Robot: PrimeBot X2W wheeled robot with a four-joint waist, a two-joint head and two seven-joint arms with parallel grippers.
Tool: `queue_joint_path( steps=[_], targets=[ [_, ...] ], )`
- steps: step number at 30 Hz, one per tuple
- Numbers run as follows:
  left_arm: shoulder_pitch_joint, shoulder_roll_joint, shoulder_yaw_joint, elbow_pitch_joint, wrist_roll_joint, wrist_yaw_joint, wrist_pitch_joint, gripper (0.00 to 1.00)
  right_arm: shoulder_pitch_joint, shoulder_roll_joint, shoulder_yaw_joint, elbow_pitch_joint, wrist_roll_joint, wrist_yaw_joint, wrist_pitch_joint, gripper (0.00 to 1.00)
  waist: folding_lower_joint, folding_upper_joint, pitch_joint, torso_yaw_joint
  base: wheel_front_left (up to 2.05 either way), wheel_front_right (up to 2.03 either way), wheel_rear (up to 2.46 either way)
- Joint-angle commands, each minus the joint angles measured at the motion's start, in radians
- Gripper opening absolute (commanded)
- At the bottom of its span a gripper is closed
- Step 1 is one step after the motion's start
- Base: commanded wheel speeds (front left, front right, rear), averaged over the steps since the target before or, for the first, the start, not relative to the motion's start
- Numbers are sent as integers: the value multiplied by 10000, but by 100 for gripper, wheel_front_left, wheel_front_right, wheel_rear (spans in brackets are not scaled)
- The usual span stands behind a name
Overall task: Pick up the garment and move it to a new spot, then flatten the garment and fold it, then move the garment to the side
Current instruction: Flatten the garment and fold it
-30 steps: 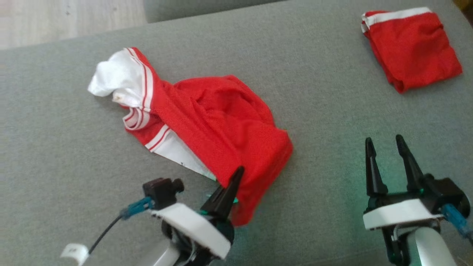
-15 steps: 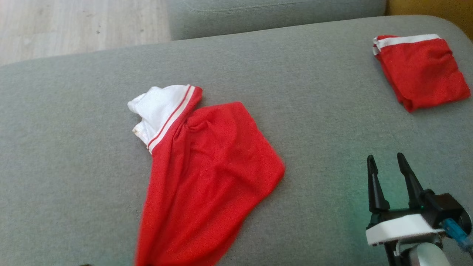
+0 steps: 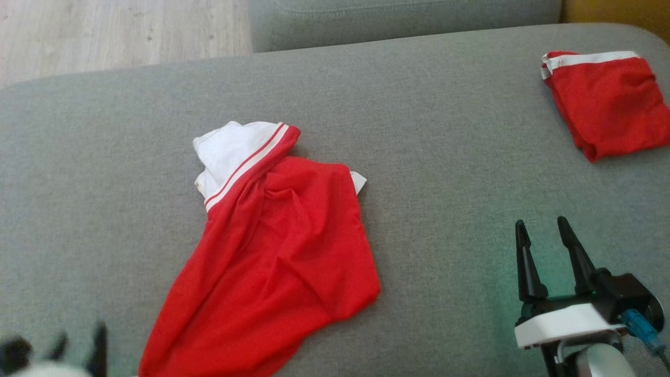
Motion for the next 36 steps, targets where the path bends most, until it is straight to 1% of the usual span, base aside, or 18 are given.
queue_joint_path(
  steps=[1,3,5,7,10,13,15,17,22,25,28,30,34,36],
  targets=[
    [-992,330,674,-351,-26,82,-218,100,-320,-54,264,-312,-31,-7,-109,100,1,0,77,-34,0,0,0],
    [-1722,90,934,-653,-20,127,-403,100,-366,-54,310,-322,-30,-7,-109,100,1,0,251,-89,0,0,0],
    [-2642,-512,869,-807,-172,12,-321,100,-456,-54,389,-357,-39,-7,-109,100,1,0,476,-165,0,0,0],
    [-3671,-1103,449,-468,-124,-145,7,100,-577,-54,428,-379,-59,-7,-109,100,1,0,723,-229,0,0,0],
    [-5277,-2162,-115,700,55,-231,334,100,-775,-54,488,-412,-125,-7,-109,100,1,0,1127,-318,0,0,0],
    [-6599,-2972,-255,2229,123,-415,315,100,-979,-54,607,-465,-205,-7,-109,100,1,0,1501,-487,0,0,0],
    [-7291,-3328,-180,3282,109,-522,201,100,-1100,-54,627,-519,-258,-7,-109,100,1,0,1736,-602,0,0,0],
    [-7842,-3635,-95,4208,-95,-754,289,100,-1177,-54,606,-568,-330,-7,-109,100,1,0,1949,-711,0,0,0],
    [-8887,-3873,86,6113,-441,-1314,614,100,-1311,-54,548,-632,-483,-7,-109,100,1,0,2293,-916,0,0,0],
    [-9113,-4129,222,6738,-960,-1964,1010,100,-1335,-54,530,-624,-500,-7,-109,100,1,0,2302,-1009,0,0,0],
    [-9155,-4363,430,6937,-1537,-2703,1313,100,-1303,-54,510,-580,-487,-7,-109,100,1,0,2188,-1054,0,0,0],
    [-9143,-4449,488,6948,-1719,-3040,1371,100,-1249,-54,484,-559,-462,-7,-109,100,1,0,2071,-1044,0,0,0],
    [-9040,-4615,465,6790,-1991,-3502,1630,100,-1188,-54,496,-528,-430,-7,-109,100,1,0,1907,-1000,0,0,0],
    [-9007,-4629,433,6758,-2017,-3554,1704,100,-1194,-54,506,-528,-421,-7,-109,100,1,0,1889,-990,0,0,0]
  ],
)
